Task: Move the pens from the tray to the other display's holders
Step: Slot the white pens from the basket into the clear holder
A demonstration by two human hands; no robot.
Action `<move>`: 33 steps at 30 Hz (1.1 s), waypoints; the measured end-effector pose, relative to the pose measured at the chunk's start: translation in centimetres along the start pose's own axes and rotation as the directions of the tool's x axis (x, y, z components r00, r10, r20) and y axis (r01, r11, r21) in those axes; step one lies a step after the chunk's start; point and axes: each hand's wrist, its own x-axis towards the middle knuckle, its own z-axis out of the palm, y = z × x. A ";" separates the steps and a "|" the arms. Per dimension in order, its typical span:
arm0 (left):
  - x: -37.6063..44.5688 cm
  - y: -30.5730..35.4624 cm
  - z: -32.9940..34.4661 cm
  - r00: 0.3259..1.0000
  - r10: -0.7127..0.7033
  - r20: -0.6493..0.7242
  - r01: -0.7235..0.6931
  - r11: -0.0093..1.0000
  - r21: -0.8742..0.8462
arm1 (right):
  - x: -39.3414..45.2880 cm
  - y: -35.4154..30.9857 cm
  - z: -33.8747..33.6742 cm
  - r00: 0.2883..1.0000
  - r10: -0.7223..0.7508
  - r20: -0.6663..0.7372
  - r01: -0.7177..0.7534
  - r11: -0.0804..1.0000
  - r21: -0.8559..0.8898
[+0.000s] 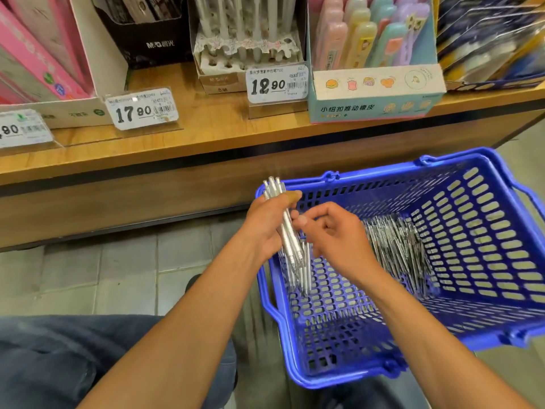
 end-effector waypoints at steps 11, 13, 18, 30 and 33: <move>0.2 0.9 -1.0 0.999 0.003 0.049 -0.004 1.000 0.012 | 4.1 17.0 2.0 0.791 0.611 -0.011 -0.465 0.591 -0.659; 0.2 0.9 -1.0 0.998 0.006 0.059 -0.006 1.000 0.005 | 4.1 17.4 2.7 0.776 0.630 -0.014 -0.443 0.529 -0.723; 0.3 0.7 -1.2 0.997 0.010 0.079 -0.011 1.000 0.008 | 4.9 18.3 3.7 0.738 0.672 -0.059 -0.509 0.498 -0.702; 0.0 0.6 -1.0 0.998 0.017 0.062 -0.021 0.998 0.066 | 3.3 13.0 -0.4 0.821 0.570 -0.022 -0.539 0.762 -0.359; -0.3 0.5 -1.1 0.999 0.016 0.044 -0.020 0.996 0.086 | 2.1 9.4 -1.6 0.877 0.481 0.004 -0.461 0.842 -0.279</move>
